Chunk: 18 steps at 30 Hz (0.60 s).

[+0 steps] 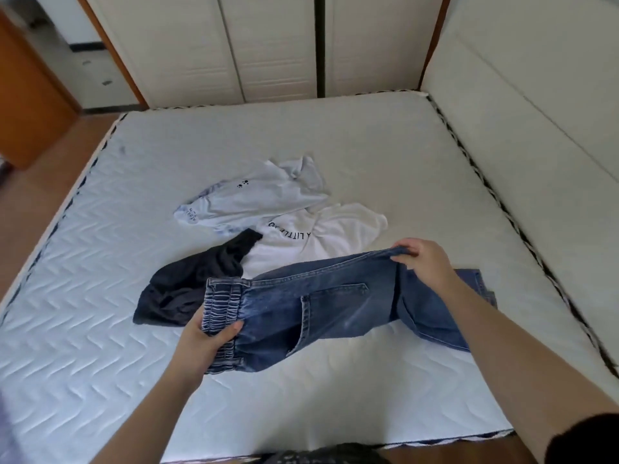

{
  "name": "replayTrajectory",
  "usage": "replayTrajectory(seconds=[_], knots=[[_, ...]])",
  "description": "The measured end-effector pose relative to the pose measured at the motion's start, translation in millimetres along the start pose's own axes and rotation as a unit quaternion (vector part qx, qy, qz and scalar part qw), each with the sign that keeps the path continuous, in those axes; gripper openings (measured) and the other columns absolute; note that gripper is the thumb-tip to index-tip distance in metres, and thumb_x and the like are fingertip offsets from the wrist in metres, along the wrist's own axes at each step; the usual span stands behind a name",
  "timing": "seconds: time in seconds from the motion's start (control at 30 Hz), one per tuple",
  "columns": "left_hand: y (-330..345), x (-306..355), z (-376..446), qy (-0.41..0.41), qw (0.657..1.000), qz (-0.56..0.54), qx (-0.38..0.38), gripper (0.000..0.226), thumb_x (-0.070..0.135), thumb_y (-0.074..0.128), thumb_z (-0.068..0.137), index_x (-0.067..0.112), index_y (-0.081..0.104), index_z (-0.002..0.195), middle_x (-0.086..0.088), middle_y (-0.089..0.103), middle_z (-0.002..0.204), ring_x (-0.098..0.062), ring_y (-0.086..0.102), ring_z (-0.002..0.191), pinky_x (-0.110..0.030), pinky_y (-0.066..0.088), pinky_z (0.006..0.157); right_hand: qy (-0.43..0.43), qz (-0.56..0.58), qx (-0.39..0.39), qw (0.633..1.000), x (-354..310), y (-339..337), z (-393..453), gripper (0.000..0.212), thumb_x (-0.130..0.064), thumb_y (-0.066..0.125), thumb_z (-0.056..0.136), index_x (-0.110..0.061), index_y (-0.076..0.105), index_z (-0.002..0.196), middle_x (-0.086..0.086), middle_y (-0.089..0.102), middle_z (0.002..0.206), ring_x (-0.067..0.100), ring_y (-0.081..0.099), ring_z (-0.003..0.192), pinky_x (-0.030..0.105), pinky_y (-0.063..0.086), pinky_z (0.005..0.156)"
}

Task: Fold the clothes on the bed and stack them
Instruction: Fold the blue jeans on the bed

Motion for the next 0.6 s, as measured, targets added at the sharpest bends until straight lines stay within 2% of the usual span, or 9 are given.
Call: replayTrajectory(seconds=[0.1, 0.2, 0.27, 0.33, 0.43, 0.5, 0.6], knots=[[-41, -35, -14, -0.039, 0.998, -0.019, 0.046, 0.045, 0.025, 0.084, 0.067, 0.025, 0.067, 0.109, -0.008, 0.074, 0.105, -0.028, 0.072, 0.094, -0.042, 0.057, 0.077, -0.019, -0.015, -0.022, 0.999, -9, 41, 7, 0.011, -0.024, 0.071, 0.087, -0.027, 0.069, 0.098, -0.008, 0.060, 0.093, -0.004, 0.056, 0.079, 0.011, 0.036, 0.067], [-74, -65, -28, -0.071, 0.994, -0.036, 0.076, 0.045, 0.028, 0.084, 0.066, 0.027, 0.068, 0.108, -0.009, 0.074, 0.105, -0.031, 0.072, 0.094, -0.044, 0.058, 0.075, 0.006, 0.067, -0.066, 0.996, -12, 80, 0, 0.014, -0.029, 0.060, 0.095, -0.030, 0.066, 0.107, -0.017, 0.064, 0.106, -0.009, 0.060, 0.084, 0.011, 0.043, 0.074], [-98, -82, -39, -0.087, 0.990, -0.046, 0.101, 0.042, 0.030, 0.085, 0.067, 0.029, 0.068, 0.105, -0.008, 0.074, 0.104, -0.031, 0.072, 0.094, -0.042, 0.059, 0.073, 0.015, 0.087, -0.079, 0.993, -20, 112, -2, 0.009, -0.031, 0.056, 0.096, -0.034, 0.064, 0.096, -0.013, 0.070, 0.096, 0.002, 0.065, 0.088, 0.022, 0.048, 0.078], [-118, -100, -48, -0.104, 0.985, -0.058, 0.123, 0.044, 0.032, 0.089, 0.066, 0.028, 0.068, 0.105, -0.009, 0.074, 0.105, -0.031, 0.071, 0.095, -0.047, 0.058, 0.078, 0.007, 0.070, -0.069, 0.995, -32, 140, -2, 0.007, -0.033, 0.055, 0.096, -0.033, 0.060, 0.091, -0.011, 0.069, 0.090, 0.006, 0.065, 0.087, 0.027, 0.048, 0.076], [-142, -121, -56, -0.122, 0.981, -0.064, 0.135, 0.053, 0.041, 0.088, 0.063, 0.026, 0.066, 0.108, -0.008, 0.074, 0.106, -0.030, 0.071, 0.097, -0.048, 0.056, 0.084, -0.018, 0.038, -0.046, 0.998, -48, 178, -5, 0.008, -0.030, 0.054, 0.097, -0.023, 0.057, 0.095, -0.012, 0.065, 0.088, 0.005, 0.061, 0.087, 0.021, 0.044, 0.075], [-158, -136, -59, -0.138, 0.978, -0.065, 0.139, 0.052, 0.040, 0.087, 0.065, 0.026, 0.065, 0.110, -0.006, 0.074, 0.107, -0.028, 0.071, 0.098, -0.048, 0.055, 0.085, -0.027, 0.007, -0.037, 0.999, -52, 202, -10, 0.010, -0.029, 0.052, 0.098, -0.020, 0.056, 0.097, -0.015, 0.062, 0.087, 0.004, 0.059, 0.085, 0.017, 0.041, 0.072], [-185, -158, -62, -0.157, 0.975, -0.041, 0.150, 0.048, 0.038, 0.086, 0.069, 0.027, 0.063, 0.111, -0.002, 0.074, 0.104, -0.024, 0.071, 0.095, -0.047, 0.055, 0.085, -0.030, -0.031, -0.041, 0.998, -51, 242, -18, 0.011, -0.031, 0.051, 0.099, -0.021, 0.054, 0.099, -0.016, 0.061, 0.085, 0.006, 0.057, 0.080, 0.021, 0.039, 0.071]])
Point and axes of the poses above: each hand's wrist, its own z-axis towards the middle knuckle, its own y-axis out of the palm, x = y × z, the point moved 10 cm from there along z, towards the middle knuckle
